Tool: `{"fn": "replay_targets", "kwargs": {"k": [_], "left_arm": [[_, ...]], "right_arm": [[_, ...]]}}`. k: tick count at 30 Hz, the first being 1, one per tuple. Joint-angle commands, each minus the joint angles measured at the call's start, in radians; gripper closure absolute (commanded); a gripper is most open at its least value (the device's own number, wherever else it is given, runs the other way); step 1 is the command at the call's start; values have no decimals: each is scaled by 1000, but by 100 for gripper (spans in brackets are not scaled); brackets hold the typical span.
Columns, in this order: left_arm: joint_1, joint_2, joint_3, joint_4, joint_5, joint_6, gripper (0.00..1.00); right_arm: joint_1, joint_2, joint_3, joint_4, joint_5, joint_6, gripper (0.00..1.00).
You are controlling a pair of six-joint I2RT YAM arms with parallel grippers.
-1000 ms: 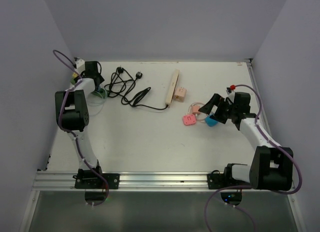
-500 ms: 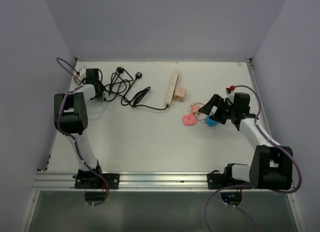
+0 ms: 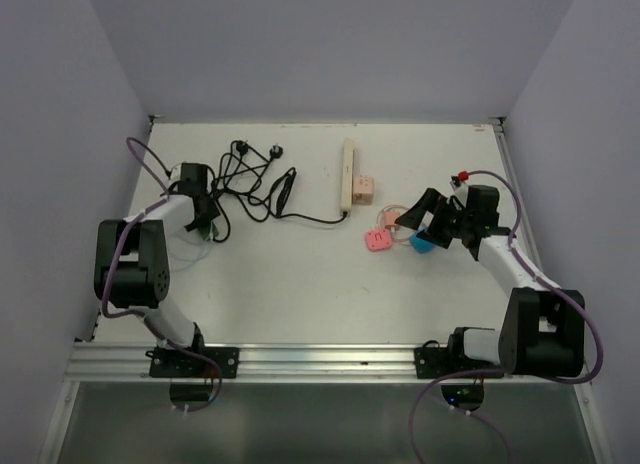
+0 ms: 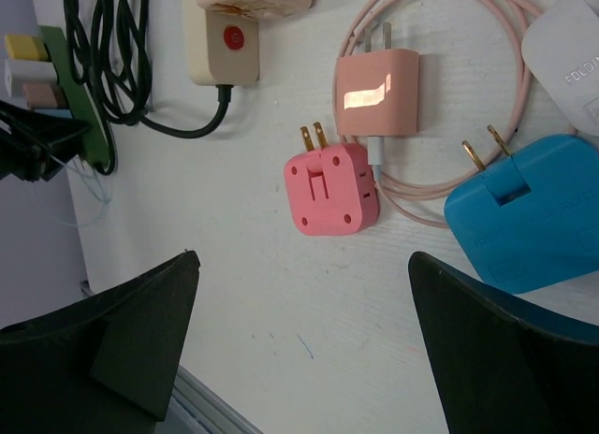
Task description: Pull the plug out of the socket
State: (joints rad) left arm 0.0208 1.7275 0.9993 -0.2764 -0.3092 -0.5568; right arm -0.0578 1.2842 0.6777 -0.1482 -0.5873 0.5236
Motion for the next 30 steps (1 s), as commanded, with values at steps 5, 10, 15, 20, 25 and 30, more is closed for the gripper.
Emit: {"fn": "replay_targets", "kwargs": {"k": [5, 10, 15, 20, 25, 30], "left_arm": [[-183, -253, -234, -147, 125, -14, 47], [-298, -350, -272, -129, 220, -55, 40], [-495, -336, -235, -100, 257, -80, 23], [-559, -350, -185, -90, 277, -68, 9], [-562, -413, -127, -102, 286, -48, 1], [-556, -399, -48, -205, 196, 15, 0]], "right_arm": [[6, 6, -3, 35, -29, 10, 2], [9, 12, -4, 42, -29, 12, 2], [15, 14, 5, 39, -26, 6, 2], [50, -9, 19, 18, -3, -31, 2], [177, -16, 68, -7, 61, -97, 2], [372, 38, 169, -22, 167, -145, 4]]}}
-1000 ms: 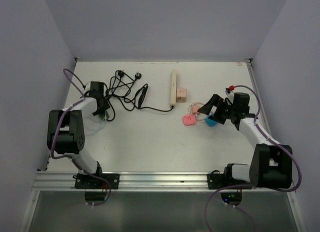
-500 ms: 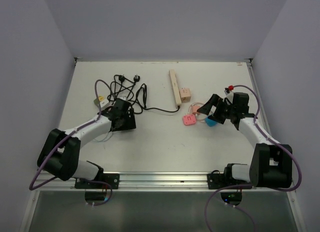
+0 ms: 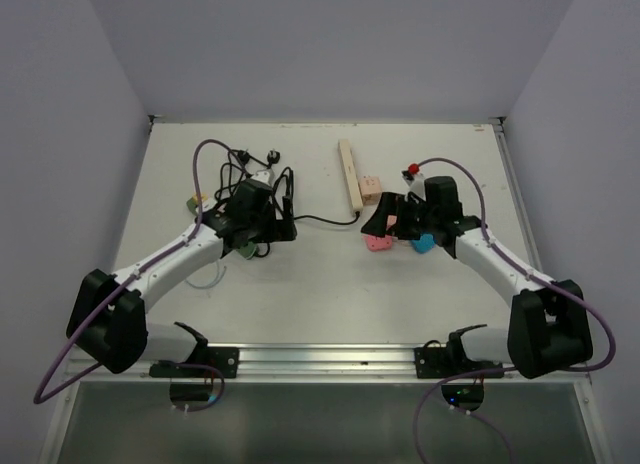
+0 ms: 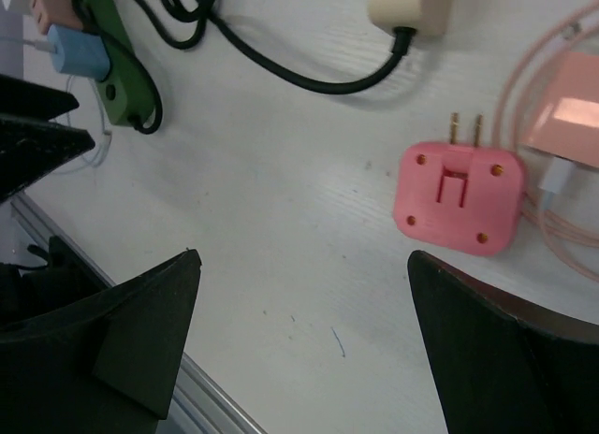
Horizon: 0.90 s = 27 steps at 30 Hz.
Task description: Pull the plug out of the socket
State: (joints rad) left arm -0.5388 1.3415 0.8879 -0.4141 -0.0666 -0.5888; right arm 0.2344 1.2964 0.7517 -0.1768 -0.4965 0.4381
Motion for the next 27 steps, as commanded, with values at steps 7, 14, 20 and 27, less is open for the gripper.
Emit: {"fn": "replay_targets", "kwargs": {"k": [7, 14, 20, 27], "left_arm": [[117, -39, 28, -97, -6, 95, 0], [180, -77, -29, -123, 62, 115, 0], [276, -159, -58, -80, 27, 103, 1], [309, -205, -87, 52, 8, 86, 0]], "right_arm": [[287, 225, 250, 59, 141, -53, 9], [399, 397, 403, 103, 159, -52, 17], [480, 573, 509, 172, 168, -9, 35], [536, 754, 652, 244, 125, 31, 51]]}}
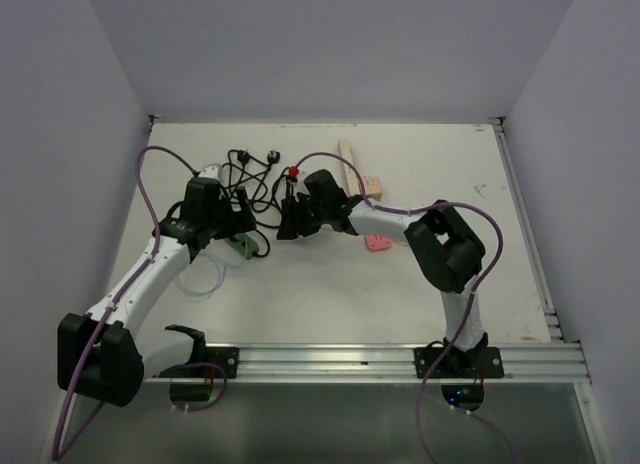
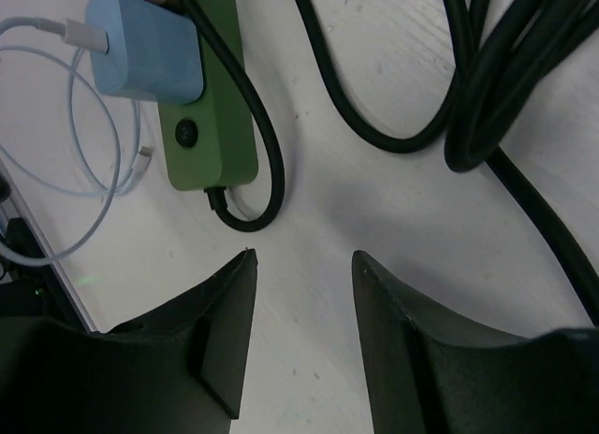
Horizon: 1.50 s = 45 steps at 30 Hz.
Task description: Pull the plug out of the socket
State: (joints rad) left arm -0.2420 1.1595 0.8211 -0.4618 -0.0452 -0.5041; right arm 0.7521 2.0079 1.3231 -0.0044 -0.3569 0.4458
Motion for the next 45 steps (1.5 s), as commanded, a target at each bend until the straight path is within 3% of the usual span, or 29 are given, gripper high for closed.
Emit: {"fn": "replay_targets", "kwargs": {"k": [1, 8, 16, 20, 21, 24, 35, 45], "left_arm": [[15, -24, -28, 112, -18, -5, 1], [32, -23, -57, 144, -25, 15, 2], [47, -37, -57, 144, -48, 27, 2], [53, -38, -63, 160, -58, 41, 2], [56, -38, -63, 163, -62, 44, 2], [64, -44, -63, 163, -81, 55, 2], [73, -50, -100, 206, -98, 64, 2], [78, -32, -109, 229, -71, 47, 2]], "right_arm": [[30, 58, 94, 72, -19, 24, 52], [58, 201, 201, 55, -51, 33, 62], [67, 253, 234, 52, -94, 37, 69], [70, 269, 242, 37, -88, 33, 80], [72, 265, 240, 11, -74, 19, 89], [69, 221, 190, -38, -2, -5, 100], [-92, 0, -82, -173, 114, -136, 100], [-191, -149, -160, -273, 222, -196, 99]]}}
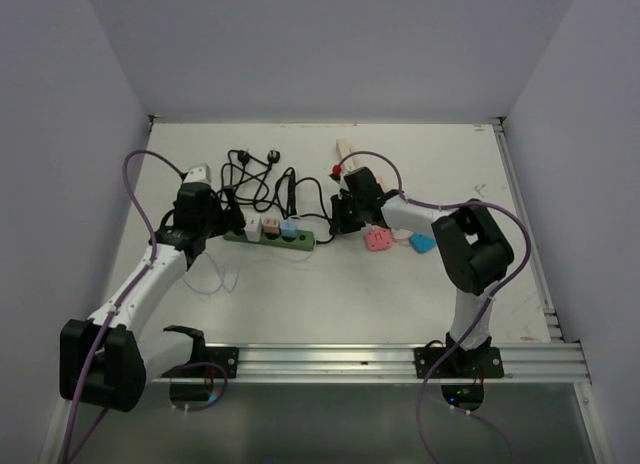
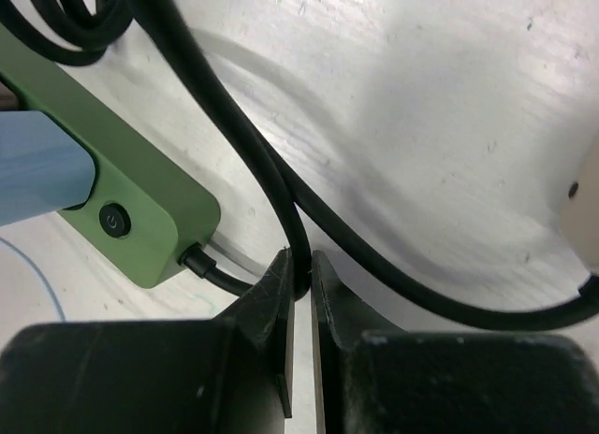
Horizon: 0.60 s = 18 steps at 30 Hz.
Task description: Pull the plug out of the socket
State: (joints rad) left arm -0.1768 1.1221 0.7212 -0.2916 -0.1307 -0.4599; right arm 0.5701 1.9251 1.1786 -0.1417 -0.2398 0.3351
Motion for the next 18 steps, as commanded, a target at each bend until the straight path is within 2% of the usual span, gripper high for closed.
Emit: {"fn": "replay_targets", "kwargs": {"k": [1, 3, 7, 10, 14, 18], "left_arm": [[14, 5, -9, 58, 16, -5, 2], [17, 13, -11, 55, 19, -13, 2], [26, 30, -5, 49, 16, -37, 2], [37, 51, 10, 46, 22, -51, 2], [49, 85, 27, 51, 45, -68, 2], [60, 114, 29, 66, 65, -80, 2]], "right_arm": [[-9, -86, -14, -139, 105, -91, 97], [-9, -106, -14, -144, 97, -93, 92], [-1, -159, -2, -157, 88, -113, 66], [31, -196, 32, -189, 125, -154, 57], [82, -219, 98, -219, 201, -200, 47], [138, -230, 141, -202, 235, -251, 43]]}}
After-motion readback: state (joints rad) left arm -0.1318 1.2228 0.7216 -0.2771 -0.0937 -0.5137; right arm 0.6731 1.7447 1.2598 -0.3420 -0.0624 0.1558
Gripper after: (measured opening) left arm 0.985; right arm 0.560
